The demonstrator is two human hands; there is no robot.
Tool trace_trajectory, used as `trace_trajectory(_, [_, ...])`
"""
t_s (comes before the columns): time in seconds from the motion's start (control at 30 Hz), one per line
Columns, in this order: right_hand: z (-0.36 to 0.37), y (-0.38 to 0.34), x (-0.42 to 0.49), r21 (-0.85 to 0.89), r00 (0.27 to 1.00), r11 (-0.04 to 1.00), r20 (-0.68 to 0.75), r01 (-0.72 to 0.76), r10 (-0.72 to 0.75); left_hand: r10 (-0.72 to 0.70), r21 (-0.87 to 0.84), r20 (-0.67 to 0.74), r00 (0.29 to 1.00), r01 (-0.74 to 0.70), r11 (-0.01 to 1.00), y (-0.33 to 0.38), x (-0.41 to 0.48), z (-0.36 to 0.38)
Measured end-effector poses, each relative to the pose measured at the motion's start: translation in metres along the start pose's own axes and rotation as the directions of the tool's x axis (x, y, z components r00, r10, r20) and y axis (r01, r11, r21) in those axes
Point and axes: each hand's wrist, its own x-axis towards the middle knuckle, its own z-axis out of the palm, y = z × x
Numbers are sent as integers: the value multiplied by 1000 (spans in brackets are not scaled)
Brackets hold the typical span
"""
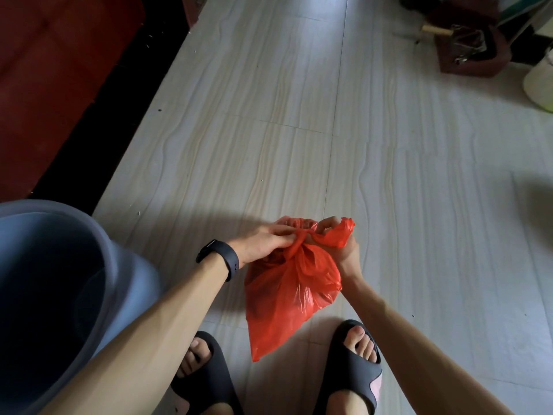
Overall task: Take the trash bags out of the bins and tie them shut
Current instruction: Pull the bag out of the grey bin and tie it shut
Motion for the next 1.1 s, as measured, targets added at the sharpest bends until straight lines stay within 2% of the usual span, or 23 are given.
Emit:
trace_trajectory(0.13, [-3, 1, 0, 42, 999, 999, 36, 5, -7, -57, 1, 0, 998, 57, 998, 3, -1, -4])
trace_trajectory(0.33, [-4, -3, 2, -8, 997, 1000, 69, -14, 14, -23, -66, -44, 999, 20, 998, -2, 2, -1])
trace_trajectory(0.53, [-6, -14, 11, 40, 987, 999, 159, -36, 29, 45, -157, -193, 980, -76, 985, -1, 4, 1])
trace_trajectory(0.67, [-7, -23, 10, 157, 972, 977, 210, -144, 109, 58, -183, -340, 939, -127, 975, -5, 5, -6])
trace_trajectory(0.8, [1, -21, 7, 147, 977, 975, 163, -164, 140, 93, -66, -394, 915, -129, 989, -6, 5, -9])
trace_trajectory(0.9, [4, -28, 3, 245, 976, 956, 180, -162, 119, 147, 59, -399, 905, -134, 989, -1, 5, -4])
trace_trajectory(1.0, [4, -32, 3, 372, 969, 906, 209, -201, 129, 271, 196, -419, 866, -205, 959, 2, 6, -9])
trace_trajectory(1.1, [6, -31, 5, 415, 960, 868, 180, -273, 215, 367, 336, -398, 841, -239, 911, 3, 1, -18])
